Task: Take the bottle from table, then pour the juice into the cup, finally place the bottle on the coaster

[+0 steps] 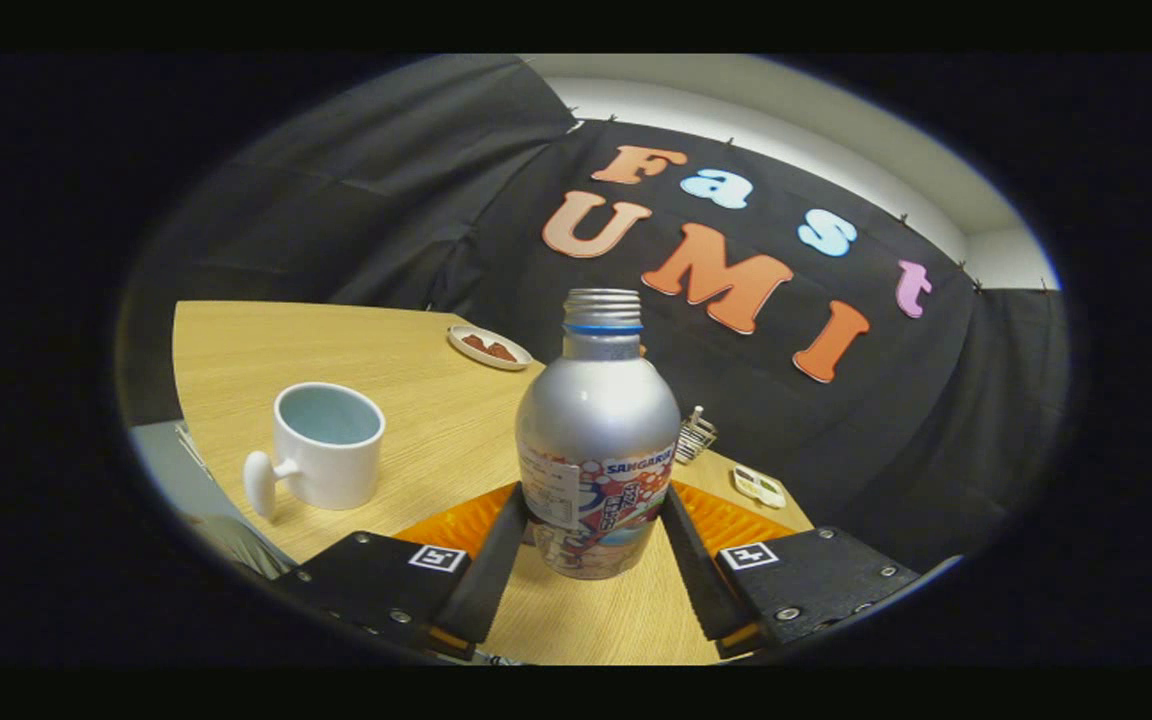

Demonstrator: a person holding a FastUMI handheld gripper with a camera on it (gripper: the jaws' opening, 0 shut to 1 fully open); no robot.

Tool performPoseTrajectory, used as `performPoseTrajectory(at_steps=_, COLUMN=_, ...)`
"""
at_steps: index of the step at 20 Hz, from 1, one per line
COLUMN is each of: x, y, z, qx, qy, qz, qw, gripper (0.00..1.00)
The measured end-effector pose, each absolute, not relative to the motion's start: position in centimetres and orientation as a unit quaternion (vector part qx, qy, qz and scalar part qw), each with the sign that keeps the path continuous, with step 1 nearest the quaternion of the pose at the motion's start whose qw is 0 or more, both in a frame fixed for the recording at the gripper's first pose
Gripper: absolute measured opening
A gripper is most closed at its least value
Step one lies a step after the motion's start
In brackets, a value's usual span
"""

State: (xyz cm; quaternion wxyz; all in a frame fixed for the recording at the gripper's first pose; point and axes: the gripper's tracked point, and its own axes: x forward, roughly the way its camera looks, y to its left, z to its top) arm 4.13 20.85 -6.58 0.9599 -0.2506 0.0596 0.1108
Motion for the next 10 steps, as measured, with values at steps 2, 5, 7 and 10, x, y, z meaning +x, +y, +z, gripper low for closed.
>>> performPoseTrajectory(at_steps=2, x=4.2, y=21.7, z=-6.7, qx=-0.272, qy=0.058, qz=0.114, qw=0.954, gripper=0.77)
performPoseTrajectory(at_steps=5, x=4.4, y=22.8, z=-6.9, qx=-0.313, qy=0.051, qz=0.115, qw=0.941, gripper=0.77)
performPoseTrajectory(at_steps=7, x=4.7, y=23.3, z=-6.7, qx=-0.35, qy=0.042, qz=0.114, qw=0.929, gripper=0.77)
performPoseTrajectory(at_steps=10, x=4.8, y=23.8, z=-6.8, qx=-0.395, qy=0.033, qz=0.117, qw=0.911, gripper=0.77)
